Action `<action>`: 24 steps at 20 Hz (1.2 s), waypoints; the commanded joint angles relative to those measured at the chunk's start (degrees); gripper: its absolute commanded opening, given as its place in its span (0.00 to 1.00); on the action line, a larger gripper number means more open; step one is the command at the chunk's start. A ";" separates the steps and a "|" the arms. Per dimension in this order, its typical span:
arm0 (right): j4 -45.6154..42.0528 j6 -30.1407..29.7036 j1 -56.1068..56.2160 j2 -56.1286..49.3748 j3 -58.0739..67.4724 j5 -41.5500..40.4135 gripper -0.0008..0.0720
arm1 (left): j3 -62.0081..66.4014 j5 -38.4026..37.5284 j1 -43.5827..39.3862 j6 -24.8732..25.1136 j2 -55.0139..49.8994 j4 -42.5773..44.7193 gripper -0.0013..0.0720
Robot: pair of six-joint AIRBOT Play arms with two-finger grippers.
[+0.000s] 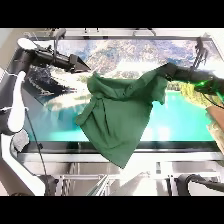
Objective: Fold the shirts.
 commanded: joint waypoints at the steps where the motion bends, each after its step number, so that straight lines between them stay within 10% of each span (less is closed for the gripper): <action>1: -3.30 0.24 -5.01 -5.81 1.51 -0.11 0.62 | 3.17 -0.66 3.39 -2.08 -4.72 -0.46 0.49; 3: -10.97 5.05 -9.77 -5.97 4.04 3.19 0.62 | -1.09 -3.19 7.37 -3.28 -1.49 -0.22 1.00; 8: -27.58 13.66 -13.66 -13.00 13.49 12.17 0.71 | -16.79 -13.68 12.94 -7.32 5.14 1.60 1.00; 20: -30.27 24.41 -4.44 -38.69 39.26 24.65 0.69 | -53.27 -0.02 1.29 -4.50 16.20 11.87 1.00; 22: -30.25 24.37 -4.22 -38.73 39.30 24.87 0.51 | -54.58 -0.15 -0.46 -3.65 16.20 11.47 1.00; 23: -30.23 24.37 -4.22 -38.73 39.39 25.07 0.50 | -54.82 -0.24 -1.11 -3.45 16.20 11.50 0.92; 24: -30.23 24.35 -4.26 -38.73 39.50 25.62 0.26 | -54.71 -0.13 -1.49 -3.19 16.20 11.41 0.74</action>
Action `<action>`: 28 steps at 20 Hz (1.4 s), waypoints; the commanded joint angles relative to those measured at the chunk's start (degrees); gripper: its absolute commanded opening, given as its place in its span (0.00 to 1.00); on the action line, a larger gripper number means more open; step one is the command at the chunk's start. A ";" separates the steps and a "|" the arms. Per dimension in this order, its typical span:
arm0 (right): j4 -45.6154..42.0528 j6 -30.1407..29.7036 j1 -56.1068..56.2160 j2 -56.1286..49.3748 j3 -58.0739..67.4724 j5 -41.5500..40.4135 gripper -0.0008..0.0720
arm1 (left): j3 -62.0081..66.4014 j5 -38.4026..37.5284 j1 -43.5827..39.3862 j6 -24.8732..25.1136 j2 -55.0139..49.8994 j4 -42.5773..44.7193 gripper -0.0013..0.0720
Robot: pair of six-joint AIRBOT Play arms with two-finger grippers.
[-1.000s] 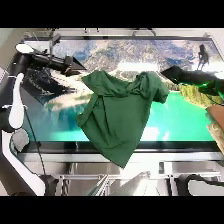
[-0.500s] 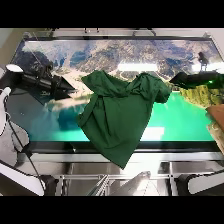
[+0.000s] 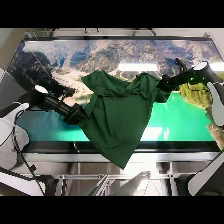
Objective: Fold the shirts.
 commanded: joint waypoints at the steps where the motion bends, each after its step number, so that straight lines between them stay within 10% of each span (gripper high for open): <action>1: -0.15 0.70 0.35 -0.92 1.09 2.34 0.09 | -1.38 0.96 -2.25 1.05 0.22 0.55 0.45; 3: 0.20 0.66 0.04 -0.83 1.33 2.99 0.04 | 0.90 1.01 -2.12 1.11 0.22 0.68 0.03; 15: -7.74 1.42 -6.12 9.81 -5.25 5.03 0.06 | 37.31 -6.32 8.46 -5.07 -9.57 6.97 0.04; 17: -7.43 5.40 -6.08 9.73 -5.25 -1.11 0.71 | 39.26 -10.10 7.45 -5.11 -12.13 6.97 0.04; 18: -7.30 7.04 -6.08 9.55 -5.25 -3.80 0.75 | 39.76 -10.84 7.02 -5.11 -12.83 6.97 0.04; 28: 2.93 4.87 -4.74 1.75 -5.22 -0.81 0.63 | 39.95 -10.73 5.46 -5.53 -13.16 6.88 0.04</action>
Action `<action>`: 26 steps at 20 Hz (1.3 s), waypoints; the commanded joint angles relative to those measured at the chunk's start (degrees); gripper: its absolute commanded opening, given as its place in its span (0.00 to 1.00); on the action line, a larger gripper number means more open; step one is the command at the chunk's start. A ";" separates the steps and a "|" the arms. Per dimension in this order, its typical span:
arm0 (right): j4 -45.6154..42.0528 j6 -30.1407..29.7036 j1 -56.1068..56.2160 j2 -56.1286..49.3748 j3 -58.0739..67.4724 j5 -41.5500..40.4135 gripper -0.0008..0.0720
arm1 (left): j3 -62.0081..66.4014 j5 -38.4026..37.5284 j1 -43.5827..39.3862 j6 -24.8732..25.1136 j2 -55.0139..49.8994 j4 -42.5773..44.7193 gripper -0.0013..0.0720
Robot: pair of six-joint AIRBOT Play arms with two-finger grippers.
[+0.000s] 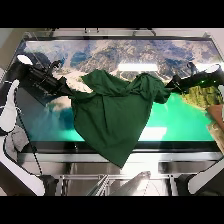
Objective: Fold the shirts.
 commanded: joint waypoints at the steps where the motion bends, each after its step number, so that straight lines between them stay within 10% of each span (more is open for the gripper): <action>1: 3.85 -2.60 0.90 -1.27 -0.07 1.16 0.58 | 0.15 -0.07 -0.11 -0.46 -0.13 -0.02 0.04; 5: 6.80 -5.38 1.05 -1.27 -0.04 3.21 0.04 | 0.15 0.92 -0.09 -0.50 -0.13 0.00 0.04; 16: -11.82 -3.63 0.26 12.90 -11.50 17.11 0.04 | 16.61 7.56 5.20 -2.47 -3.45 0.22 0.04; 26: -10.49 10.36 13.29 51.58 -66.10 -10.12 0.04 | 15.37 18.69 5.40 6.95 -6.38 -0.94 0.04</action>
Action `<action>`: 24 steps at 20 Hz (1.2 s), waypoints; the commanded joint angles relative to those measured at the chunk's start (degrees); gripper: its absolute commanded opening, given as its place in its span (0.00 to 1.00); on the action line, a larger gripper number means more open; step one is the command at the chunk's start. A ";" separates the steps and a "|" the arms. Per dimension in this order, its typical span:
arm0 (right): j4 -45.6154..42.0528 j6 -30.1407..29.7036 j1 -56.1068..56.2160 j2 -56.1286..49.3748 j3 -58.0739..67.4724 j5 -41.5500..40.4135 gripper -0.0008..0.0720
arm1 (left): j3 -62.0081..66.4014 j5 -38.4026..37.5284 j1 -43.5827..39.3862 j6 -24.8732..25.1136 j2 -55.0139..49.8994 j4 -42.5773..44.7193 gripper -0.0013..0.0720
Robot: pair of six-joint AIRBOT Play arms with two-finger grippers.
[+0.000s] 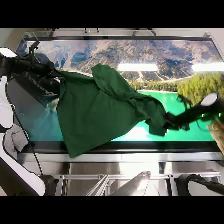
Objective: Fold the shirts.
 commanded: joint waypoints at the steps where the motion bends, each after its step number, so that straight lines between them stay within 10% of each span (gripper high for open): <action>1: -0.13 6.56 5.44 10.99 -10.69 -11.08 0.04 | 1.62 0.98 -0.44 1.92 -1.40 -1.92 0.05; 2: 0.11 6.84 5.60 12.55 -10.47 -11.80 0.06 | 1.62 0.98 -0.17 1.90 -1.03 -2.99 0.21; 4: -1.31 6.82 3.89 15.15 -8.41 -11.41 0.55 | 1.62 -1.31 1.55 -1.49 0.87 -3.98 0.79; 5: -3.32 6.67 1.53 15.91 -6.34 -10.80 0.57 | 1.40 -3.30 2.82 -3.74 2.32 -3.67 1.00; 7: -3.82 2.62 -5.31 15.15 -1.75 -9.66 0.57 | -2.10 -7.56 6.75 -8.11 6.32 -2.01 0.98; 9: 1.97 -5.29 -12.17 10.88 1.73 -8.90 0.57 | -10.14 -12.48 10.45 -9.66 10.60 0.70 0.76; 13: 10.67 -21.42 -17.05 -3.23 6.25 -6.86 0.57 | -33.42 -13.22 15.15 -9.25 21.46 3.34 0.76; 24: 16.81 -31.19 -10.08 -27.06 17.40 4.68 0.51 | -70.36 -4.00 17.42 -8.79 44.28 3.10 0.76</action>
